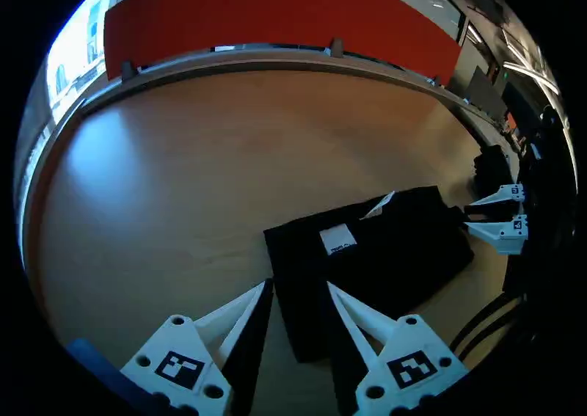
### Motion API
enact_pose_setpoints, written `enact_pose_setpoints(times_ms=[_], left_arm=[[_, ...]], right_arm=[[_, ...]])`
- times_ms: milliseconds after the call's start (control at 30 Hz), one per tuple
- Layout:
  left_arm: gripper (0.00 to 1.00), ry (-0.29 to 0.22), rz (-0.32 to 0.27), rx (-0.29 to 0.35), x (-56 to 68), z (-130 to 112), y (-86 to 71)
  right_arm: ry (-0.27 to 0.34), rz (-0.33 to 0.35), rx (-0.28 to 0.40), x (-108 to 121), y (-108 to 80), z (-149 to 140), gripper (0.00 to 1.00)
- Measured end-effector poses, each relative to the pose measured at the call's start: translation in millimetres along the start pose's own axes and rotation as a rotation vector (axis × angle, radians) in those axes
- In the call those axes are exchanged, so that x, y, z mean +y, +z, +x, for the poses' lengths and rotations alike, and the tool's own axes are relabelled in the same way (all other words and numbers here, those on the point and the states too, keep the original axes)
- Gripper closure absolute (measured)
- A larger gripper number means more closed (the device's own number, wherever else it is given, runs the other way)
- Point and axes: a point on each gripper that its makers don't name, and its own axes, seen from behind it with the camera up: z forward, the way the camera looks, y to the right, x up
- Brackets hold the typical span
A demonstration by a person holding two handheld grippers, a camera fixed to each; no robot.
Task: Fold towel
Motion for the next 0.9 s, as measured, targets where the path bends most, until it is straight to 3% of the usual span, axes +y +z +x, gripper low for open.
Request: enact_pose_setpoints(times_ms=[267,600,733,900], left_arm=[[0.40,0.019,0.019,0.012,-7.9,5.1,-2.6],[0.21,0.013,0.027,0.026,-11.7,9.3,-8.3],[0.09,0.010,0.032,0.035,-13.4,11.8,-10.9],[0.07,0.011,0.054,0.048,-19.3,16.0,-14.7]], right_arm=[[-0.004,-0.018,0.002,5.8,0.5,0.4,0.37],[0.016,-0.025,0.012,10.4,-0.4,2.0,0.35],[0.018,-0.033,0.017,13.2,-0.6,3.8,0.34],[0.025,-0.039,0.023,16.1,1.1,8.6,0.34]])
